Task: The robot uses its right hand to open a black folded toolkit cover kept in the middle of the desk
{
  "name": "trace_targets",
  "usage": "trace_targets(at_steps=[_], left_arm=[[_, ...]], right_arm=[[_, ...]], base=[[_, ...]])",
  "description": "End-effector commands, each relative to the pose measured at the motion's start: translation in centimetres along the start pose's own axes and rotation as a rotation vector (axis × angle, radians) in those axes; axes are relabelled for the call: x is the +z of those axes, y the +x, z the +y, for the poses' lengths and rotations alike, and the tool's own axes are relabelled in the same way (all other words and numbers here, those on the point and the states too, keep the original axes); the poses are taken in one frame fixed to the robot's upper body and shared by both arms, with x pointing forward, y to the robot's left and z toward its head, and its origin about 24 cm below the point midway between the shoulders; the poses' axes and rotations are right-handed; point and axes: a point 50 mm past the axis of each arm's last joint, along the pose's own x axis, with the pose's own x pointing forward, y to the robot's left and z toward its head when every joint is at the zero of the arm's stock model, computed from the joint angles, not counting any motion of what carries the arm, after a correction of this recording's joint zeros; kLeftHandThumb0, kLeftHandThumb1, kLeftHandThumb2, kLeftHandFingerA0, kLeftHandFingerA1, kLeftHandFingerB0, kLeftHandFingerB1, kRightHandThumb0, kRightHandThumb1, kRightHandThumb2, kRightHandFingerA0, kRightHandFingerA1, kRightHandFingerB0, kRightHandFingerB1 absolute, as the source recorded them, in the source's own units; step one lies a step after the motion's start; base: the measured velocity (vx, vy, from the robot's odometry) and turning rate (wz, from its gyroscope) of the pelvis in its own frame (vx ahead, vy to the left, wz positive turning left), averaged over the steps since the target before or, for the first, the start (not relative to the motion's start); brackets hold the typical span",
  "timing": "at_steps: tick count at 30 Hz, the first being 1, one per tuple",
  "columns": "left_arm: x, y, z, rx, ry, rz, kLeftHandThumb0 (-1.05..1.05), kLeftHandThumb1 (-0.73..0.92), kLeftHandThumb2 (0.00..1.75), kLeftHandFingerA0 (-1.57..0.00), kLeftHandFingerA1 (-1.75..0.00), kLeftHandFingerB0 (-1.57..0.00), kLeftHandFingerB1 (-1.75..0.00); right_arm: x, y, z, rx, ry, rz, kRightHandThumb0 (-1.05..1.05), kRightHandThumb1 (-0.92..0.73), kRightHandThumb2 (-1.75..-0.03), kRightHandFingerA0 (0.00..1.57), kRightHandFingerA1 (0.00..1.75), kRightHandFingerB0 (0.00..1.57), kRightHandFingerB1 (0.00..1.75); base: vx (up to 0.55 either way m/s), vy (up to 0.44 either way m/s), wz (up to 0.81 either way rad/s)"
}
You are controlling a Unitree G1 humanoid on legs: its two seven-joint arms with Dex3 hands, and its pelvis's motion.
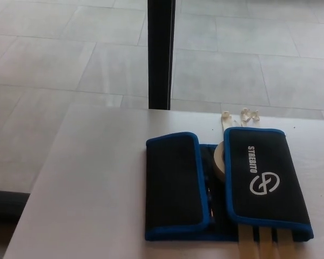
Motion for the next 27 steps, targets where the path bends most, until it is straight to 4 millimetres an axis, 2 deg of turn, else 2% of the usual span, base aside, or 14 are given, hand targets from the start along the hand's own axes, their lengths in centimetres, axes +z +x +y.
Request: trace_targets(at_steps=[1,4,5,7,8,10,12,14,18,19,21,22,23,27], left_arm=[[0.0,-0.1,0.7,0.002,-0.046,-0.013,-1.05,0.35,1.25,-0.48,-1.19,-0.40,-1.16],[0.0,-0.1,0.7,0.009,-0.038,-0.016,-1.05,0.45,1.06,-0.46,-1.29,-0.40,-1.35],[0.0,-0.1,0.6,0.005,-0.034,-0.010,-1.05,0.45,1.06,-0.47,-1.29,-0.40,-1.33],[-0.1,-0.1,0.6,-0.001,-0.031,-0.005,-1.05,0.46,1.06,-0.44,-1.26,-0.38,-1.29],[-0.3,-0.1,0.6,0.002,-0.039,0.001,-1.05,0.45,1.06,-0.42,-1.25,-0.37,-1.27],[-0.4,-0.1,0.6,0.006,-0.041,0.006,-1.05,0.46,1.07,-0.44,-1.26,-0.37,-1.27],[-0.5,-0.1,0.5,-0.002,-0.038,0.000,-1.05,0.47,1.05,-0.44,-1.30,-0.39,-1.33],[-0.6,-0.1,0.5,-0.010,-0.058,-0.002,-1.05,0.45,1.05,-0.42,-1.32,-0.39,-1.36],[-0.3,0.0,0.0,0.002,-0.045,0.008,-1.05,0.44,1.11,-0.46,-1.30,-0.43,-1.34],[-0.3,0.0,0.0,-0.004,-0.044,0.005,-1.05,0.46,1.09,-0.44,-1.27,-0.41,-1.31],[-0.5,0.0,0.2,0.000,-0.039,0.001,-1.05,0.46,1.07,-0.46,-1.29,-0.37,-1.30],[-0.6,-0.1,0.2,0.000,-0.033,0.001,-1.05,0.47,1.06,-0.46,-1.29,-0.37,-1.29],[-0.7,-0.1,0.2,-0.004,-0.030,0.003,-1.05,0.44,1.08,-0.47,-1.32,-0.40,-1.34],[-0.8,-0.1,0.2,-0.004,-0.023,0.012,-1.05,0.46,1.07,-0.46,-1.29,-0.41,-1.29]], right_arm=[[0.5,0.1,-1.3,-0.032,0.068,-0.022,-0.67,-0.65,-0.93,0.30,0.57,0.20,0.47],[0.1,0.0,-1.5,-0.089,0.155,0.029,-0.61,-0.77,-0.63,0.43,0.51,0.34,0.40],[-0.1,0.0,-2.1,-0.105,0.185,0.090,-0.62,-0.61,-0.99,0.38,0.62,0.27,0.52],[-0.1,0.1,-2.5,-0.099,0.169,0.118,-0.55,-0.59,-0.98,0.30,0.61,0.16,0.49],[0.1,0.2,-3.1,-0.141,0.254,0.150,-0.51,-0.78,-0.63,0.17,0.56,0.20,0.37],[0.2,0.2,-3.8,-0.172,0.288,0.180,-0.51,-0.80,-0.63,0.27,0.62,0.28,0.40],[0.9,0.2,-5.9,-0.267,0.495,0.202,-0.55,-0.66,-0.94,0.52,0.83,0.25,0.51],[2.1,0.3,-7.2,-0.342,0.603,0.156,-0.60,-0.73,-0.66,0.71,1.44,0.31,0.42],[6.0,0.6,-9.1,-0.441,0.787,-0.013,-0.58,-0.69,-0.65,0.68,1.57,0.54,0.66],[8.4,0.6,-9.5,-0.404,0.786,-0.131,-0.62,-0.71,-0.65,0.73,1.68,0.63,1.03],[11.3,0.6,-9.4,-0.373,0.799,-0.242,-0.62,-0.71,-0.64,0.59,1.41,0.40,0.43],[12.3,0.4,-9.3,-0.352,0.797,-0.298,-0.61,-0.60,-0.95,0.48,0.77,0.35,0.51],[13.9,0.0,-9.0,-0.322,0.791,-0.381,-0.64,-0.58,-0.95,0.39,0.60,0.30,0.47],[20.0,-2.9,-6.6,-0.114,0.626,-0.643,-0.70,-0.73,-0.63,0.27,0.40,0.29,0.30]], base=[[0.00,0.000,0.00],[0.00,0.000,0.00],[0.00,0.000,0.00],[0.00,0.000,0.00],[0.00,0.000,0.00],[0.00,0.000,0.00],[0.00,0.000,0.00],[0.00,0.000,0.00],[0.00,0.000,0.00],[0.00,0.000,0.00],[0.00,0.000,-0.04],[0.00,0.000,0.00],[0.00,0.000,0.00],[0.00,0.000,0.04]])
